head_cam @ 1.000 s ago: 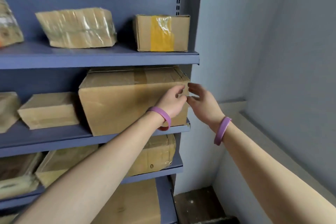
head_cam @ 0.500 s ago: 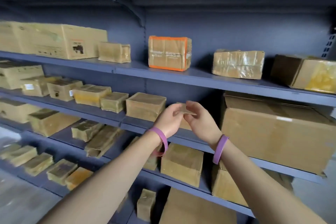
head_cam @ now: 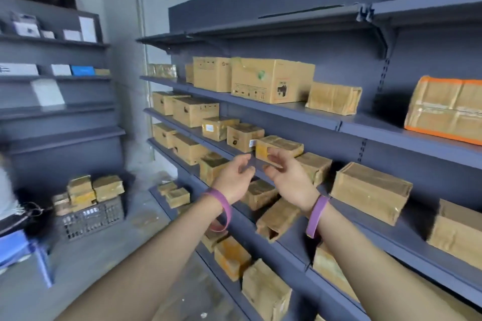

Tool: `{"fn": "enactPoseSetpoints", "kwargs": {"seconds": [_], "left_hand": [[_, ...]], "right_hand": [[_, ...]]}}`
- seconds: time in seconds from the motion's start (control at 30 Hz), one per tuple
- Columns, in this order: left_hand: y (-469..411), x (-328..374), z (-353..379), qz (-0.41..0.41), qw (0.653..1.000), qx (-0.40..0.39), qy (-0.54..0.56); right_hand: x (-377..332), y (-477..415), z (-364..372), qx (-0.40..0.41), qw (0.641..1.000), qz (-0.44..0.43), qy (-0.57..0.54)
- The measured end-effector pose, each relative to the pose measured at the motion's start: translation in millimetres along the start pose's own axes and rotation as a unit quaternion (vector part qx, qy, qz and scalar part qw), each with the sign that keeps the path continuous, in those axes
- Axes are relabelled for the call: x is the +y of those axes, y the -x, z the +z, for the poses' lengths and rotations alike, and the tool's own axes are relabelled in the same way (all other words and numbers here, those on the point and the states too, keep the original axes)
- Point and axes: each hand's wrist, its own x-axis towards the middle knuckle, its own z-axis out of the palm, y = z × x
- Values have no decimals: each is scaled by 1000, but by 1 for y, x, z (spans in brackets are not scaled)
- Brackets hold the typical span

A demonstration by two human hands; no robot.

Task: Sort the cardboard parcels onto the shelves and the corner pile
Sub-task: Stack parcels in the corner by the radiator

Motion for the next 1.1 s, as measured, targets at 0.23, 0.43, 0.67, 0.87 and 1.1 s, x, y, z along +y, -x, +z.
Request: {"fn": "enactPoseSetpoints", "kwargs": {"seconds": [0.23, 0.43, 0.67, 0.87, 1.1], "left_hand": [[-55, -58, -108, -47, 992, 111, -32], [-128, -98, -186, -66, 979, 188, -42], [-216, -135, -262, -91, 963, 247, -61], [-283, -173, -319, -105, 951, 286, -59], [-372, -232, -388, -99, 951, 286, -60]], "right_hand": [[-26, -101, 106, -91, 994, -38, -46], [-41, -210, 189, -135, 984, -97, -64], [-54, -338, 268, -188, 970, -130, -86], [-60, -423, 330, -210, 962, -128, -116], [-63, -523, 407, -208, 965, -134, -91]]}}
